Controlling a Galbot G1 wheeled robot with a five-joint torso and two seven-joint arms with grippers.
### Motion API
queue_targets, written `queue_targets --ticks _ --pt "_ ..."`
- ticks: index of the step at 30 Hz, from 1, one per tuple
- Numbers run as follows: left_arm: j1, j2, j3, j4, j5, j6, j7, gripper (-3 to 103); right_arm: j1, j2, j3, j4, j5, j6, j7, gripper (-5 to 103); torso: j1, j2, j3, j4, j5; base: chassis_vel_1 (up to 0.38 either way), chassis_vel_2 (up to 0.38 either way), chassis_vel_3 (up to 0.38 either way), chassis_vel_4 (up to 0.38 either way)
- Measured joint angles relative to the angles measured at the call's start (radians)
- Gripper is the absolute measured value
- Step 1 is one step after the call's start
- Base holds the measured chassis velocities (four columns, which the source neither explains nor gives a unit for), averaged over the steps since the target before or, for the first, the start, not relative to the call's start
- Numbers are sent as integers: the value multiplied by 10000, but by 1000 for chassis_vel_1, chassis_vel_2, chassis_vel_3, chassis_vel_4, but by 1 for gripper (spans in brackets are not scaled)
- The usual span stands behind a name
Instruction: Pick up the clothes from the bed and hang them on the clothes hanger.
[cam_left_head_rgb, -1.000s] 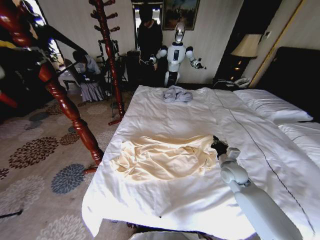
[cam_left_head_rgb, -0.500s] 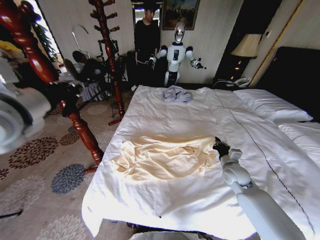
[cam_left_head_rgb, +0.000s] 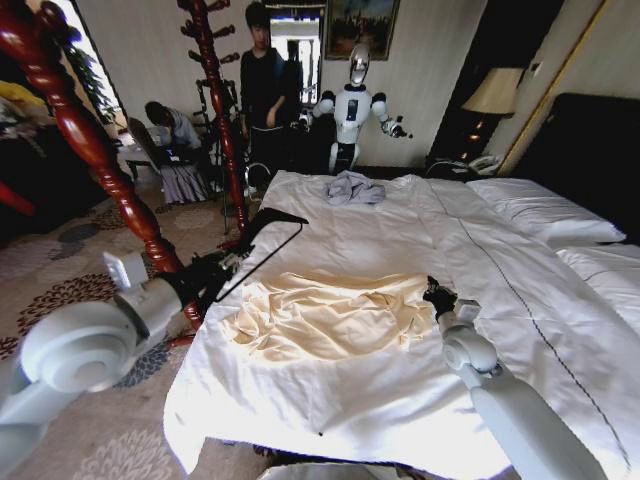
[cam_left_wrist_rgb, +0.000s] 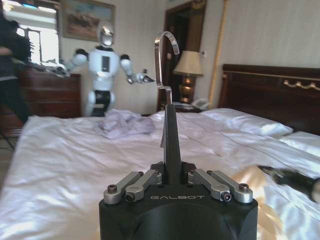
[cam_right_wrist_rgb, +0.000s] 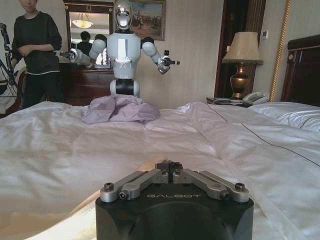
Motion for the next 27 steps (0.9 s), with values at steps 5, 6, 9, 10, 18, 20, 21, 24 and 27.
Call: queue_targets --ticks 5,6,9,10,18,20,21,24,27 --pt "433 -219 723 -85 659 -120 962 16 378 -21 -252 -46 171 -3 1 0 0 0 0 1 -1 0 0 0 0" --pt "449 -236 813 -55 740 -174 1095 16 432 -35 -283 -45 201 -4 4 0 0 0 0 1 0 0 0 0 0" --pt "470 -269 1093 136 1070 -377 1449 16 573 -102 -360 11 289 -12 11 0 0 0 0 0 0 0 0 0 0" --pt "469 -270 1215 217 1220 -439 1558 16 604 -125 -377 31 307 -14 12 0 0 0 0 1 0 0 0 0 0" --pt "206 -331 2444 941 2797 -1038 2622 16 925 -216 -712 122 448 -33 14 0 1 0 1 -1 0 0 0 0 0" --pt "47 -480 2795 1258 3135 -1235 3005 16 1163 -182 -1014 117 555 -50 18 0 1 0 1 2 0 0 0 0 0" --pt "47 -480 2795 1258 3135 -1235 3005 16 1163 -182 -1014 117 555 -50 18 0 1 0 1 2 0 0 0 0 0" --pt "-695 -780 3766 1823 3391 -1429 3283 16 1252 -152 -1171 140 630 -89 22 0 1 0 1 5 -2 0 0 0 0" --pt "-1445 -1055 4696 2257 3462 -1500 3394 16 1249 -147 -1157 184 666 -105 32 0 1 0 1 -4 -1 0 0 0 0"
